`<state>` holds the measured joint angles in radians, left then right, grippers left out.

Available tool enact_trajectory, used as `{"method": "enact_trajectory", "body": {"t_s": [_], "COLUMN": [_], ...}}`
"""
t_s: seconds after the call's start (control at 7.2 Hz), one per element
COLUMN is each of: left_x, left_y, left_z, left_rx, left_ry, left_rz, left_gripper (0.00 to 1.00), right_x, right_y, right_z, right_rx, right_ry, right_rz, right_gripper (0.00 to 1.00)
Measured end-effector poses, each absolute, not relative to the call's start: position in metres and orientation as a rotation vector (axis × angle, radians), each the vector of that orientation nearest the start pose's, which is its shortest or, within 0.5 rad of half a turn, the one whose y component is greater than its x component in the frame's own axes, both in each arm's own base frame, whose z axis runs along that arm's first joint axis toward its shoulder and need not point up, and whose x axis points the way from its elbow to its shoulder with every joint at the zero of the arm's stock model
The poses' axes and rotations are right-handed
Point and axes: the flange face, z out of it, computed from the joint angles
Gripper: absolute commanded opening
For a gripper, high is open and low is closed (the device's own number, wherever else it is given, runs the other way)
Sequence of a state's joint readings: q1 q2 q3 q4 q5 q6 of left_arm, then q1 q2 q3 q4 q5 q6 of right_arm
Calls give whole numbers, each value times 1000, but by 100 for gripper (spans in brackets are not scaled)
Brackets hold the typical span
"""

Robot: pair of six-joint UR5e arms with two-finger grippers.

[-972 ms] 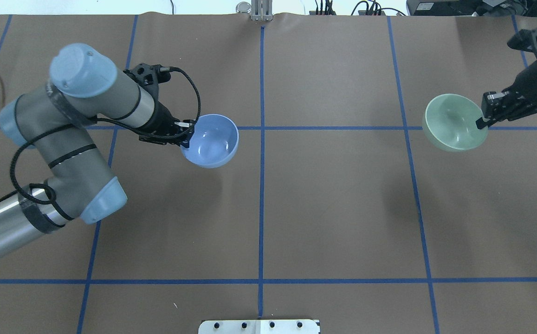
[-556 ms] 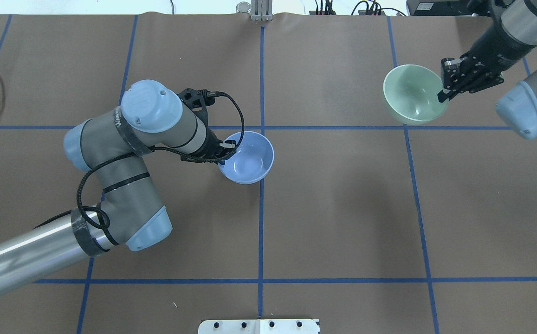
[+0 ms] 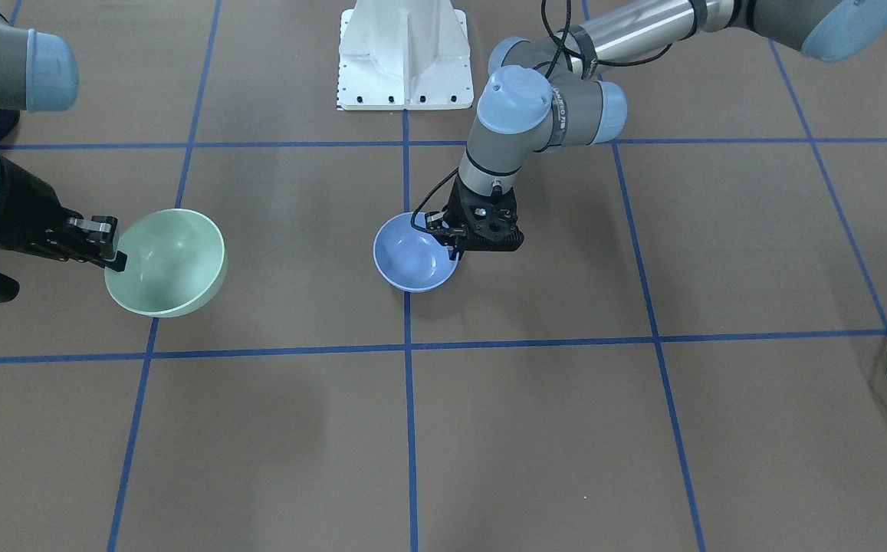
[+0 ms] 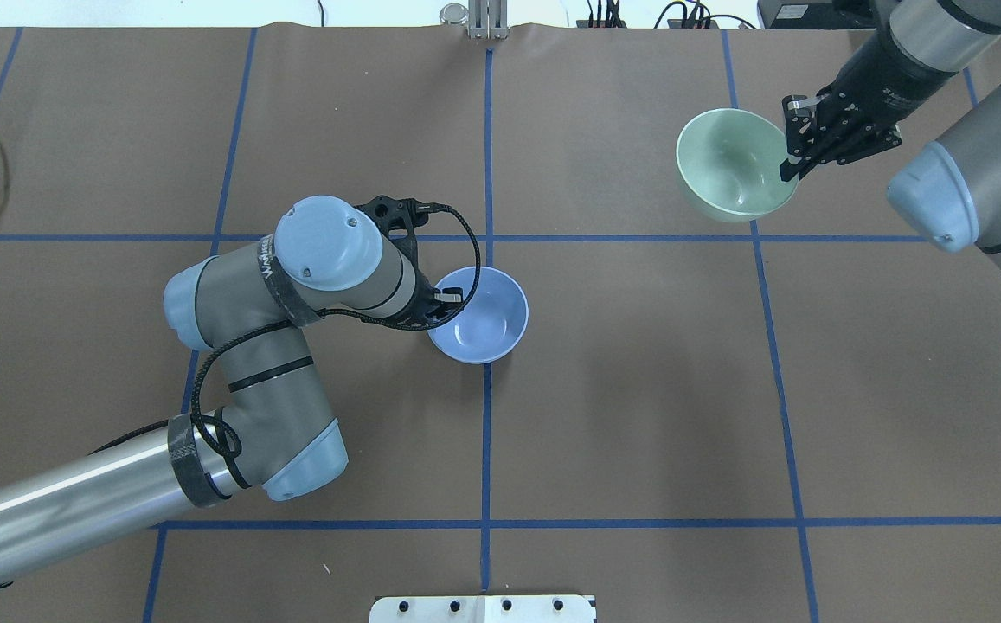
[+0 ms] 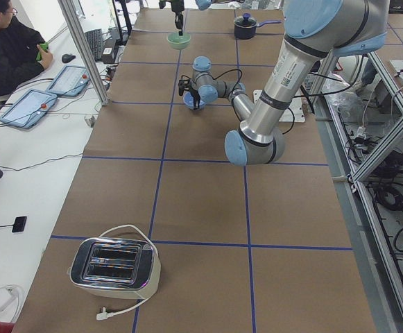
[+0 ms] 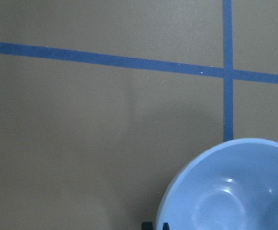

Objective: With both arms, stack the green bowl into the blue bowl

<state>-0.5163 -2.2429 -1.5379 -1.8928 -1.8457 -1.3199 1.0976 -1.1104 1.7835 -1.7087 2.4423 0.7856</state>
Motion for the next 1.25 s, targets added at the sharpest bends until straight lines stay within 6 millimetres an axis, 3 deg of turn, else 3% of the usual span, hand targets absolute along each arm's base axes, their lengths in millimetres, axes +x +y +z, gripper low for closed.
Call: {"method": "enact_trajectory", "body": {"t_s": [0.14,0.28,0.56,0.69,0.83,1.25], "left_x": [572,574,571,556,517,328], "left_y": [-442,-440,-437,-440,-455,-515], "left_z": [234,234,232,228,236,315], "left_rx": [126,134,153,172,194,232], "left_ry": [979,983,1011,1027,1036,1027], "left_rz": [-109,-106,-95,-79,-39,71], "left_gripper": [31,95,98,98,98,98], "right_x": [-229,-229,-229,-237,-259,-364], "right_y": [-573,-573,-574,-574,-571,-540], "right_z": [302,301,298,288,268,212], "right_rx": [-96,-96,-94,-99,-109,-110], "right_ry": [-980,-980,-983,-987,-982,-951], "right_rz": [56,57,60,73,97,141], "right_gripper": [0,0,0,0,0,0]}}
